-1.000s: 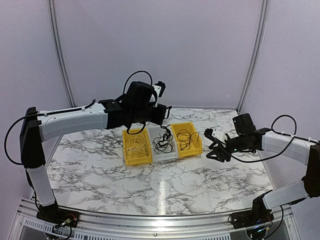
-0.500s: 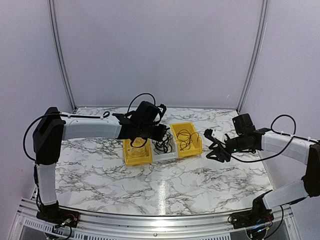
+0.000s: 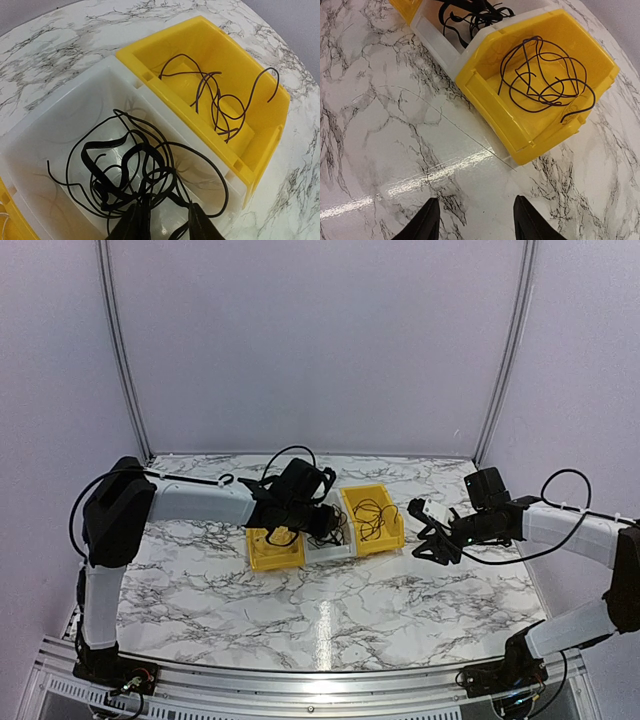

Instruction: Untangle the cables

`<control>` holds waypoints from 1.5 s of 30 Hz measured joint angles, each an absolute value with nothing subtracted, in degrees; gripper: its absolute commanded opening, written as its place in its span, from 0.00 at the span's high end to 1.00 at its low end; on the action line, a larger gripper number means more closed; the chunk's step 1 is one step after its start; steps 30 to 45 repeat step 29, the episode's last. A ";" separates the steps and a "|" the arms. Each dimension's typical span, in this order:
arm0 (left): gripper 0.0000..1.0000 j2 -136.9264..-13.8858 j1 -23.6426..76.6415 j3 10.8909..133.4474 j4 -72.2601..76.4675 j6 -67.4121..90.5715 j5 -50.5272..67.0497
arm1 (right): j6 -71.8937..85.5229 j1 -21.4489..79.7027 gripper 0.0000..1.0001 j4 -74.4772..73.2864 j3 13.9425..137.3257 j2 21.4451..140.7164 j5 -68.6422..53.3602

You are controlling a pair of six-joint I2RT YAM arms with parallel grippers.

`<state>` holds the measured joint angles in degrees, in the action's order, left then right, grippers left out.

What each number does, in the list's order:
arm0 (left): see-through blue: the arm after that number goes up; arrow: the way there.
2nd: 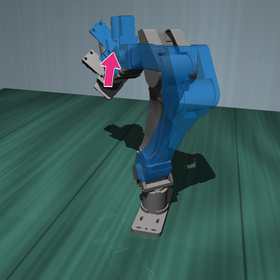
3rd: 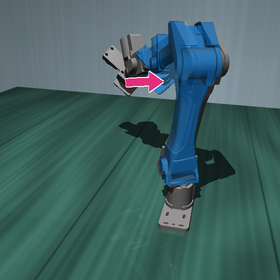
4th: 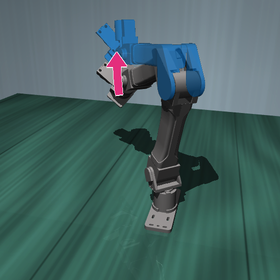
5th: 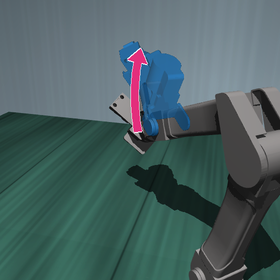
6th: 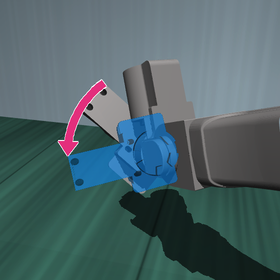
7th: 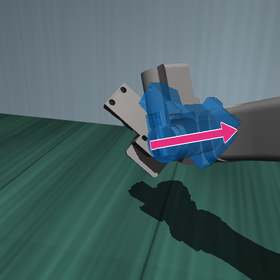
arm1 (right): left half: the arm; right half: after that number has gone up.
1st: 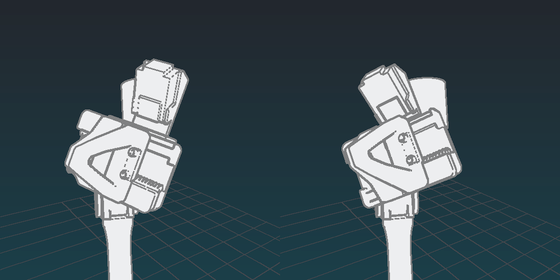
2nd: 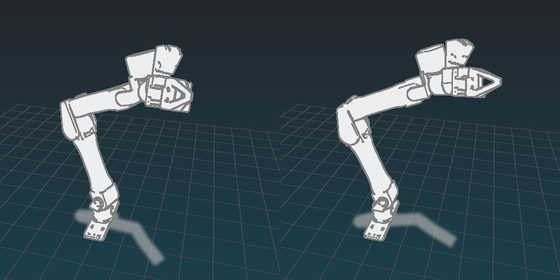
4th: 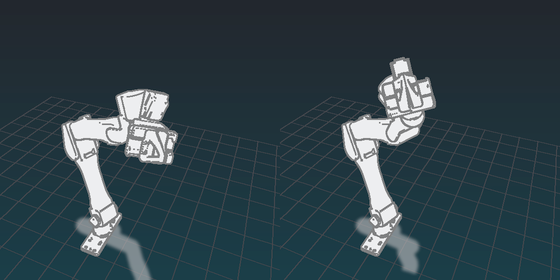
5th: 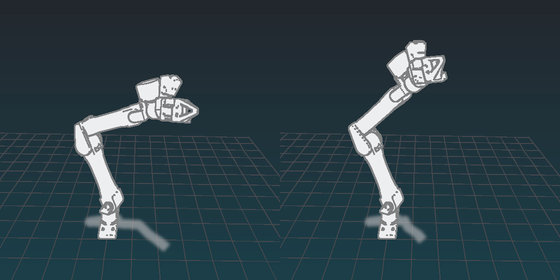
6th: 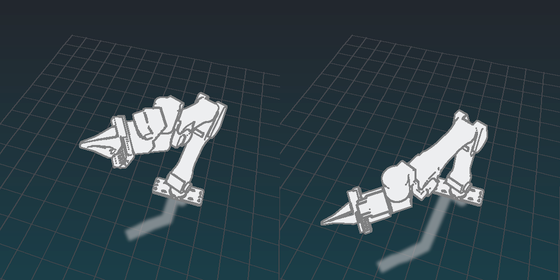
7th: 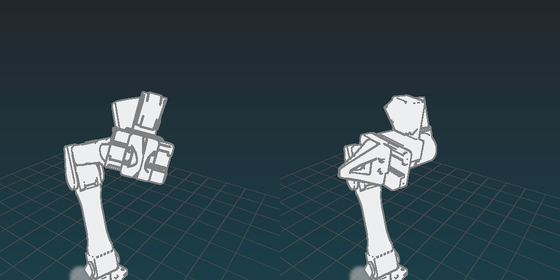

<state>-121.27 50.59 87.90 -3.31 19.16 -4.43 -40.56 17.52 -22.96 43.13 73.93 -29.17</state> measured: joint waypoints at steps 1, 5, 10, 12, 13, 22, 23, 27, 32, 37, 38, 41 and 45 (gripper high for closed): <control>0.62 -121.03 50.54 87.81 -3.29 19.14 -4.56 | -40.56 17.52 0.50 -22.96 43.13 73.93 -29.17; 0.59 -117.78 50.54 85.84 -3.29 19.18 -4.80 | -40.56 17.52 0.49 -22.96 43.13 73.93 -29.17; 0.52 -109.16 50.54 82.17 -3.27 18.72 -5.72 | -40.53 17.52 0.49 -22.94 43.13 73.91 -28.93; 0.50 -105.32 50.54 80.60 -3.14 17.87 -6.72 | -40.36 17.52 0.49 -22.94 43.13 73.63 -28.45; 0.49 -103.79 50.57 79.83 -3.14 17.32 -7.25 | -40.23 17.52 0.49 -22.94 43.13 73.30 -28.16; 0.34 -88.60 50.48 67.79 -7.07 9.91 -20.34 | -30.98 13.56 0.07 -17.23 43.88 62.43 -18.79; 0.27 -86.37 50.35 65.91 -7.66 9.34 -22.00 | -29.52 12.47 0.07 -16.47 44.53 61.76 -17.43; 0.01 -73.56 48.82 56.01 -8.67 9.30 -29.30 | -21.61 8.54 0.07 -14.15 49.87 59.70 -12.34; 0.01 -68.62 47.64 53.15 -8.38 9.61 -31.48 | -18.13 8.32 0.07 -13.17 51.53 58.22 -11.14; 0.01 -68.62 47.64 53.15 -8.38 9.61 -31.48 | -18.13 8.32 0.07 -13.17 51.53 58.22 -11.14; 0.01 -68.62 47.64 53.15 -8.38 9.61 -31.48 | -18.13 8.32 0.07 -13.17 51.53 58.22 -11.14; 0.01 -68.62 47.64 53.15 -8.38 9.61 -31.48 | -18.13 8.32 0.07 -13.17 51.53 58.22 -11.14; 0.01 -68.62 47.64 53.15 -8.38 9.61 -31.48 | -18.13 8.32 0.07 -13.17 51.53 58.22 -11.14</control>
